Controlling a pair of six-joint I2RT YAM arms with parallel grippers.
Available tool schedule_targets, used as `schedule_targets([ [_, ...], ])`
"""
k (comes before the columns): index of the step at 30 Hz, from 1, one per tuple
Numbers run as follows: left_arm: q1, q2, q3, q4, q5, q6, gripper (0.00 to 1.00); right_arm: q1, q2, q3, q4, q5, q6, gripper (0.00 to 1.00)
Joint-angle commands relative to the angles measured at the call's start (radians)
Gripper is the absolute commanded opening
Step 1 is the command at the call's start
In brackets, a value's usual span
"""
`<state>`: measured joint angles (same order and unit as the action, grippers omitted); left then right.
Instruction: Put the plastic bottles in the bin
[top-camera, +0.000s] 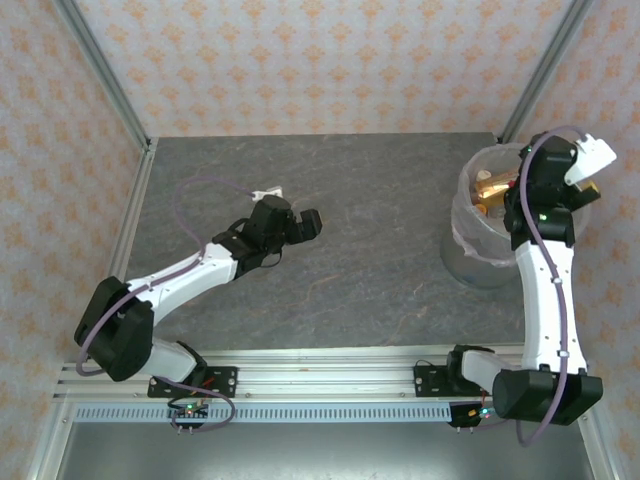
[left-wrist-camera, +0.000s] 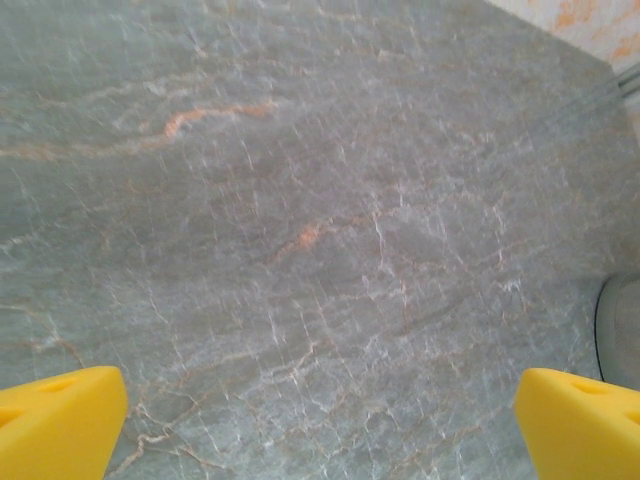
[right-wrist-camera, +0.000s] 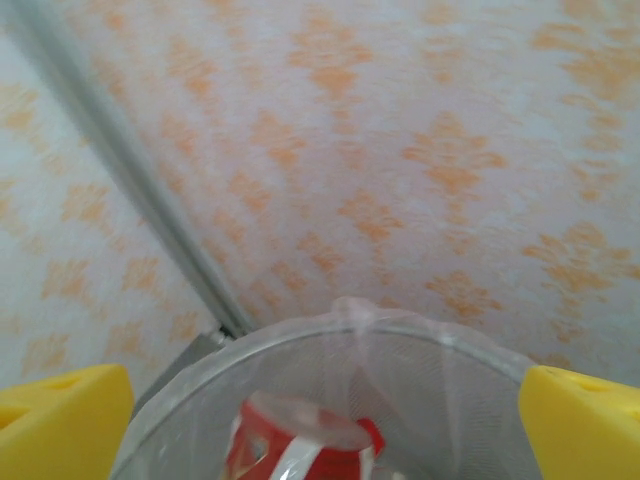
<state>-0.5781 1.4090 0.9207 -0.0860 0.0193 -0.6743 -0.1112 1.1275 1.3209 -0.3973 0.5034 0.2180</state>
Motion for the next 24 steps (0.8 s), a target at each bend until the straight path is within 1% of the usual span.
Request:
schedule_targets([
  [1, 0.016, -0.046, 0.011, -0.043, -0.089, 0.041, 1.00, 0.044, -0.048, 0.011, 0.030, -0.200, -0.192, 0.99],
  [3, 0.025, -0.075, 0.015, -0.063, -0.129, 0.057, 1.00, 0.059, -0.077, -0.023, 0.064, -0.451, -0.211, 0.99],
  [4, 0.030, -0.090, 0.018, -0.073, -0.161, 0.068, 1.00, 0.075, -0.085, -0.039, 0.086, -0.547, -0.211, 0.99],
  [6, 0.043, -0.121, 0.021, -0.098, -0.225, 0.090, 1.00, 0.110, -0.086, -0.062, 0.118, -0.705, -0.231, 0.99],
  [7, 0.050, -0.134, 0.023, -0.108, -0.252, 0.102, 1.00, 0.134, -0.085, -0.076, 0.133, -0.742, -0.250, 0.99],
  [9, 0.070, -0.159, 0.028, -0.140, -0.315, 0.126, 1.00, 0.195, -0.076, -0.112, 0.169, -0.797, -0.305, 0.99],
  [11, 0.090, -0.175, 0.038, -0.176, -0.381, 0.164, 1.00, 0.246, -0.067, -0.155, 0.207, -0.824, -0.349, 0.99],
  [15, 0.145, -0.199, 0.051, -0.240, -0.541, 0.229, 1.00, 0.292, -0.042, -0.246, 0.293, -0.896, -0.350, 0.99],
  [20, 0.238, -0.216, 0.005, -0.197, -0.628, 0.305, 1.00, 0.306, -0.006, -0.392, 0.401, -0.868, -0.337, 0.99],
  [24, 0.312, -0.206, -0.053, -0.121, -0.669, 0.361, 1.00, 0.306, 0.035, -0.476, 0.418, -0.838, -0.377, 0.99],
])
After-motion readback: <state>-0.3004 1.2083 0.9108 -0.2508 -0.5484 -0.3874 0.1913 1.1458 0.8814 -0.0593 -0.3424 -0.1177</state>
